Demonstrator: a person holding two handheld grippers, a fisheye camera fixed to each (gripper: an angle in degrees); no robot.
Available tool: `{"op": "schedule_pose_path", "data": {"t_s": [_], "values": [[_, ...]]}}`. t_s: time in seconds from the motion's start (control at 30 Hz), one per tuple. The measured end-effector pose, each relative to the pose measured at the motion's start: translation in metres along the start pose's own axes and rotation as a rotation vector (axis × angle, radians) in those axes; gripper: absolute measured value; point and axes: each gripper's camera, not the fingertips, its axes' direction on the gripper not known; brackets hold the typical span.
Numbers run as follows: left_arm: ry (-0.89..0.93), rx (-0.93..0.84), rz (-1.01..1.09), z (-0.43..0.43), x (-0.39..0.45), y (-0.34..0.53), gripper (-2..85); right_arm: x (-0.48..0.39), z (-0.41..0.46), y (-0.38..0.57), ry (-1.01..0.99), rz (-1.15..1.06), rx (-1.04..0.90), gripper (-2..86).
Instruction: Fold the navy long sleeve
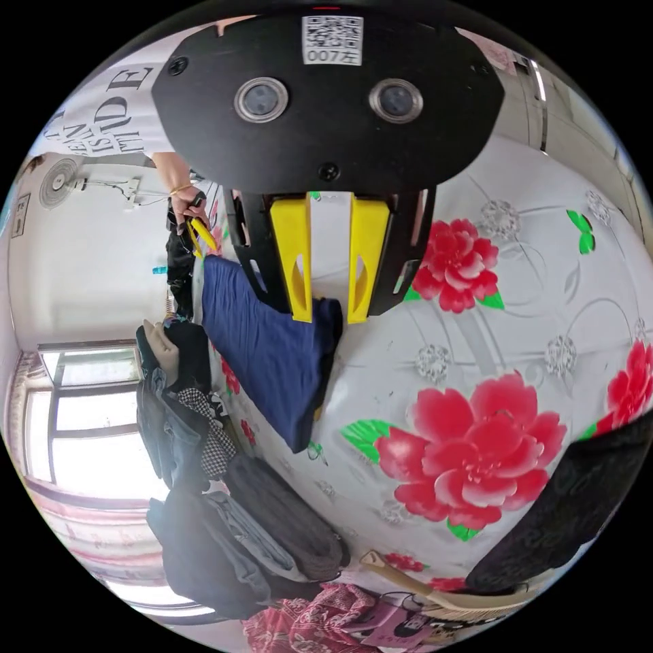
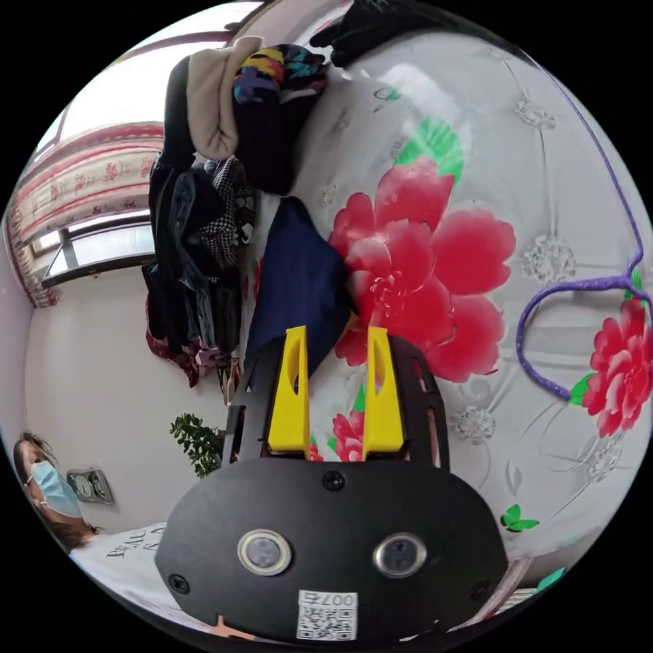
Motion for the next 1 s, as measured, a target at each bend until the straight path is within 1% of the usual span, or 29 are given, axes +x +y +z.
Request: {"op": "schedule_pose_path", "data": {"t_s": [0.07, 0.13, 0.2, 0.23, 0.3, 0.37, 0.4, 0.47, 0.5, 0.57, 0.63, 0.7, 0.77, 0.8, 0.9, 1.0], "values": [[0.014, -0.024, -0.047, 0.006, -0.010, 0.006, 8.0, 0.006, 0.012, -0.004, -0.059, 0.071, 0.046, 8.7], [0.045, -0.021, -0.068, 0.008, -0.016, 0.007, 8.2, 0.003, 0.020, -0.010, -0.079, 0.086, 0.079, 8.2], [0.061, -0.018, -0.085, 0.009, -0.021, 0.006, 8.5, -0.011, 0.026, -0.016, -0.061, 0.059, 0.093, 7.6], [0.073, -0.018, -0.099, 0.009, -0.025, 0.006, 8.7, -0.030, 0.028, -0.021, -0.039, -0.008, 0.096, 7.2], [0.087, -0.014, -0.099, 0.007, -0.030, 0.005, 8.9, -0.074, 0.036, -0.026, 0.011, -0.178, 0.076, 6.7], [0.091, -0.002, -0.083, 0.001, -0.036, 0.004, 9.1, -0.153, 0.057, -0.018, 0.085, -0.488, 0.006, 6.1], [0.094, 0.003, -0.083, 0.000, -0.038, 0.005, 9.1, -0.174, 0.065, -0.012, 0.100, -0.570, -0.018, 5.9], [0.128, 0.026, -0.102, -0.007, -0.049, 0.007, 9.2, -0.247, 0.107, 0.026, 0.131, -0.885, -0.136, 5.5], [0.138, 0.033, -0.107, -0.008, -0.052, 0.007, 9.2, -0.262, 0.120, 0.039, 0.131, -0.955, -0.176, 5.4], [0.164, 0.049, -0.119, -0.013, -0.062, 0.010, 9.2, -0.300, 0.173, 0.096, 0.110, -1.172, -0.346, 5.3], [0.179, 0.058, -0.123, -0.016, -0.070, 0.012, 9.3, -0.308, 0.216, 0.139, 0.107, -1.275, -0.468, 5.4], [0.189, 0.066, -0.127, -0.019, -0.078, 0.014, 9.6, -0.298, 0.259, 0.174, 0.101, -1.280, -0.574, 5.8], [0.204, 0.062, -0.130, -0.020, -0.090, 0.017, 10.3, -0.270, 0.309, 0.201, 0.155, -1.206, -0.734, 6.0], [0.211, 0.059, -0.133, -0.019, -0.093, 0.017, 10.6, -0.264, 0.316, 0.204, 0.170, -1.184, -0.755, 6.1], [0.265, 0.040, -0.128, -0.018, -0.105, 0.019, 11.7, -0.245, 0.311, 0.198, 0.153, -1.098, -0.740, 6.5], [0.312, 0.038, -0.097, -0.018, -0.114, 0.019, 13.2, -0.227, 0.275, 0.161, 0.174, -0.980, -0.629, 7.2]]}}
